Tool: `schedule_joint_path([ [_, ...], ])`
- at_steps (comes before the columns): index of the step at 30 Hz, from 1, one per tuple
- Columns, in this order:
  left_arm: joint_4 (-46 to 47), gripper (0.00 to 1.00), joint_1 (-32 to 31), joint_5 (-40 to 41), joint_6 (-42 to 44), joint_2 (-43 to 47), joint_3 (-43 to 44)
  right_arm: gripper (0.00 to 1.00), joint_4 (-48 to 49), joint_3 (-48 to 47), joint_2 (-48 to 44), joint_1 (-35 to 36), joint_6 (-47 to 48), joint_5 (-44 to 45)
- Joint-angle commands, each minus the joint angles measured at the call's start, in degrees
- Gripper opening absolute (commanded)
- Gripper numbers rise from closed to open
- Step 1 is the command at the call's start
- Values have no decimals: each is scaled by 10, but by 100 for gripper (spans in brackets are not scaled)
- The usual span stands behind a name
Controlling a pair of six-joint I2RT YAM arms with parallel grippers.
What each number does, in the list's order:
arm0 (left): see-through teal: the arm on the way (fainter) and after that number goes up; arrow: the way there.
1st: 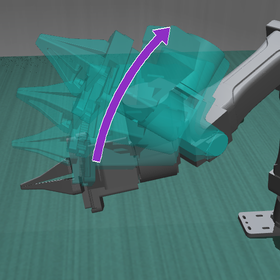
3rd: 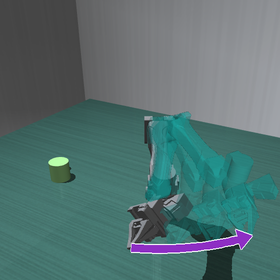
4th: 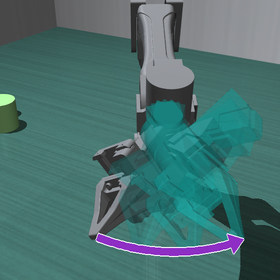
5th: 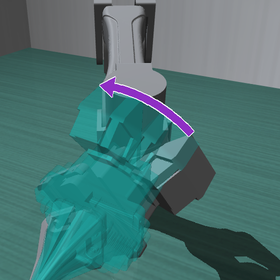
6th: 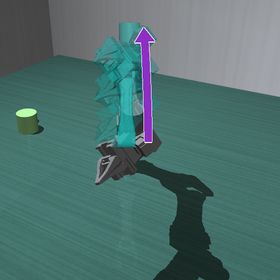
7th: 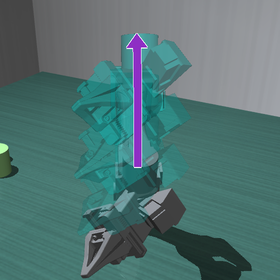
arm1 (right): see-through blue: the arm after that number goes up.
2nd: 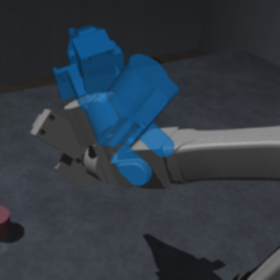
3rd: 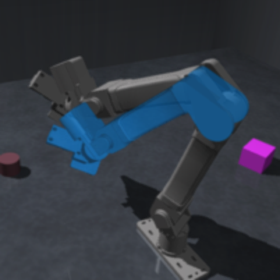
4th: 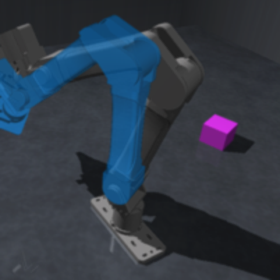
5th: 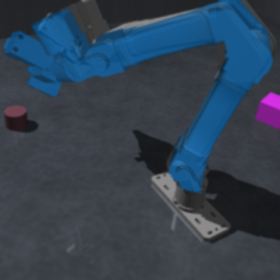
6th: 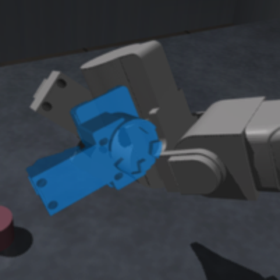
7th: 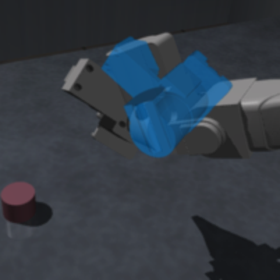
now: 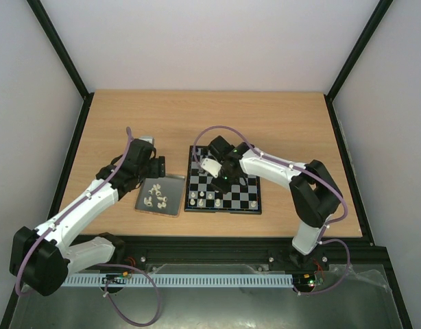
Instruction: Set up the chess pieces on the board
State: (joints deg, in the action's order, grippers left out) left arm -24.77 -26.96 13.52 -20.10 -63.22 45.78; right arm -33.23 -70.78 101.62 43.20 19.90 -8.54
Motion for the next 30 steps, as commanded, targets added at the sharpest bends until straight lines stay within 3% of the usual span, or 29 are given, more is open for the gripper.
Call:
schedule_joint_path([
  [1, 0, 88, 4, 0, 5, -6, -6, 1, -34, 25, -25, 2, -2, -8],
  [30, -3, 88, 3, -4, 5, -23, -4, 3, -11, 37, 7, 2, -7, -28],
])
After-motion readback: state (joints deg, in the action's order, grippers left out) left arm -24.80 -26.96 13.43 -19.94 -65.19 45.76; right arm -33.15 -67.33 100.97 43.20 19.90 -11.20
